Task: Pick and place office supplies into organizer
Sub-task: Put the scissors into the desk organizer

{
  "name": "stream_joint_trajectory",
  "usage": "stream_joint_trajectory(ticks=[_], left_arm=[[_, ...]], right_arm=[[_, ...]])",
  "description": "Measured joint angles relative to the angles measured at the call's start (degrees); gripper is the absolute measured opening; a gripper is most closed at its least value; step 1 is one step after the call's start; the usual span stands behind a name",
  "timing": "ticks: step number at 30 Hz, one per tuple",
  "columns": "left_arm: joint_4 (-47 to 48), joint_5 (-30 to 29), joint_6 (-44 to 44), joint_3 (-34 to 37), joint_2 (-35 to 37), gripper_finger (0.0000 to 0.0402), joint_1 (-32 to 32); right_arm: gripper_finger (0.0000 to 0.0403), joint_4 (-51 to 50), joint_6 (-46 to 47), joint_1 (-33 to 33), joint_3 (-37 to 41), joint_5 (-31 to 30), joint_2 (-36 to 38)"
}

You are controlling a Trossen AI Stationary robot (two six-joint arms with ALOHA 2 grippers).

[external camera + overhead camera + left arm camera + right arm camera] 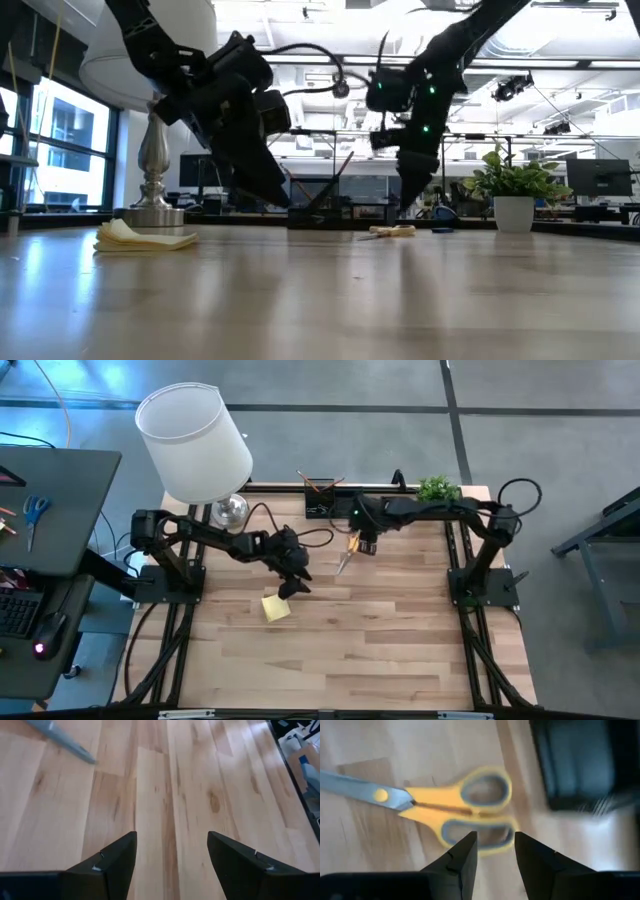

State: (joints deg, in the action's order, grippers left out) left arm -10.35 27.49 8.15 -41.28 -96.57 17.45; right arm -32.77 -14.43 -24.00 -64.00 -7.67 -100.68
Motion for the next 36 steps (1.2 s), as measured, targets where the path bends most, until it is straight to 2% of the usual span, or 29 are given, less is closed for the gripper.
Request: stream_joint_trajectory(ticks=[3, 6, 11, 19, 25, 32, 36], left_arm=[[-1.1, 0.0, 0.2, 0.0, 0.0, 0.0232, 0.0], [-1.9, -0.1, 0.2, 0.0, 0.0, 0.0232, 0.2], [-2.2, -0.1, 0.2, 0.0, 0.0, 0.0232, 0.2], [-2.5, 0.0, -2.1, 0.0, 0.0, 0.0232, 0.1], [-4.0, -0.1, -3.6, 0.0, 0.0, 0.0232, 0.1], [-6.0, -0.1, -4.3, 0.0, 0.0, 0.0232, 0.1], [-6.1, -0.1, -4.3, 0.0, 0.0, 0.0232, 0.1]], right_arm=[[0.0123, -1.5, 10.9, -1.7, 0.8, 3.3, -0.3], [0.0123, -0.6, 17.8, -1.8, 1.2, 2.8, -0.3], [0.0123, 0.9, 25.6, -1.8, 1.3, -0.9, -1.6], [0.0123, 2.0, 35.3, -2.2, 1.0, -1.5, -7.0], [0.0113, 2.1, 36.6, -2.1, 1.1, -2.4, -8.1], [0.0014, 2.8, 35.0, -1.2, 1.1, -3.4, -8.1], [0.0019, 3.6, 34.1, -0.3, 1.2, -4.7, -8.1]])
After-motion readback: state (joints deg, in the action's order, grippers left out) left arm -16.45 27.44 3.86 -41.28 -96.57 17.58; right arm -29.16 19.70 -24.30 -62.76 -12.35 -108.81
